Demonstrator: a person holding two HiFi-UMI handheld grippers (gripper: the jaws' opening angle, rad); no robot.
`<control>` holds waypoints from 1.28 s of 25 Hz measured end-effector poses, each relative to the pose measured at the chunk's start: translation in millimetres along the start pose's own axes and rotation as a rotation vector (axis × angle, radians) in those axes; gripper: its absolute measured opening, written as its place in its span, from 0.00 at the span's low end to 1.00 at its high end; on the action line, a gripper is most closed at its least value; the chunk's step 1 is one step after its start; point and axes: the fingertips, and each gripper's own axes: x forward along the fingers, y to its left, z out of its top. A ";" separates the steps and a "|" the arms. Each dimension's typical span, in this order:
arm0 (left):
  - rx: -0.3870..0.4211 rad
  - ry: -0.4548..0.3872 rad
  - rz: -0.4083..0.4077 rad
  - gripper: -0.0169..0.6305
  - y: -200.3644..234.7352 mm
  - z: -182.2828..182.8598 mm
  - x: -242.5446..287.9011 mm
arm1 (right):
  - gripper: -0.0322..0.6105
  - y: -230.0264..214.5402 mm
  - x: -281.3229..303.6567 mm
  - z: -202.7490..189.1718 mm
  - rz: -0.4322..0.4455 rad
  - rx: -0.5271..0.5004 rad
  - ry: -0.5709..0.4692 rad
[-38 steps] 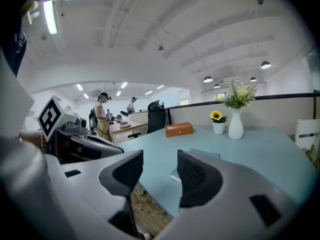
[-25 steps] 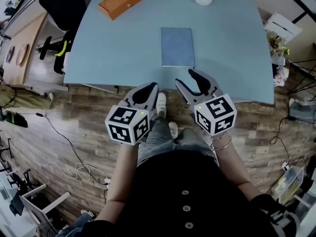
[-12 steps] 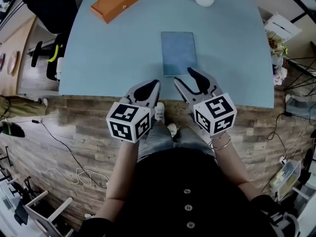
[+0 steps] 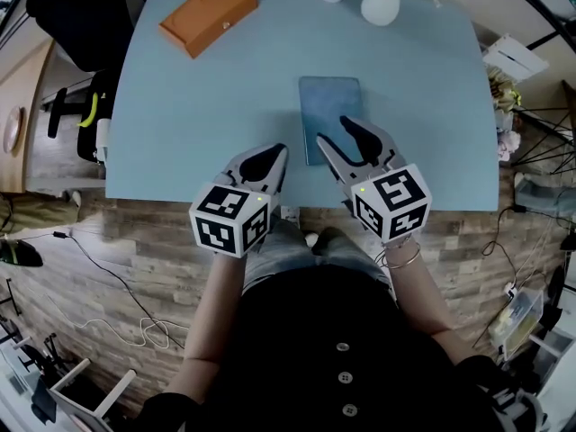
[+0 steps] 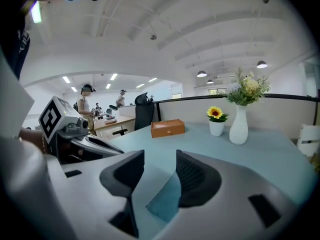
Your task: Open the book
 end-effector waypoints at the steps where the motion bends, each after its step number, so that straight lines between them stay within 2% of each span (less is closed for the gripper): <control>1: 0.002 0.000 -0.006 0.05 2.5 2.2 1.3 | 0.33 -1.3 3.0 1.2 -0.003 -0.001 0.003; 8: 0.002 0.009 -0.038 0.05 17.6 3.2 7.1 | 0.31 -2.7 21.8 -2.0 -0.019 -0.018 0.042; 18: -0.017 0.054 -0.128 0.05 20.4 -20.0 16.4 | 0.31 1.1 34.8 -29.5 -0.053 -0.023 0.133; 23: -0.031 0.087 -0.140 0.05 22.3 -33.4 19.8 | 0.30 4.8 34.7 -48.1 -0.049 -0.051 0.194; 32: -0.093 0.096 -0.146 0.05 20.4 -56.7 20.1 | 0.28 19.7 40.9 -80.8 -0.013 -0.113 0.288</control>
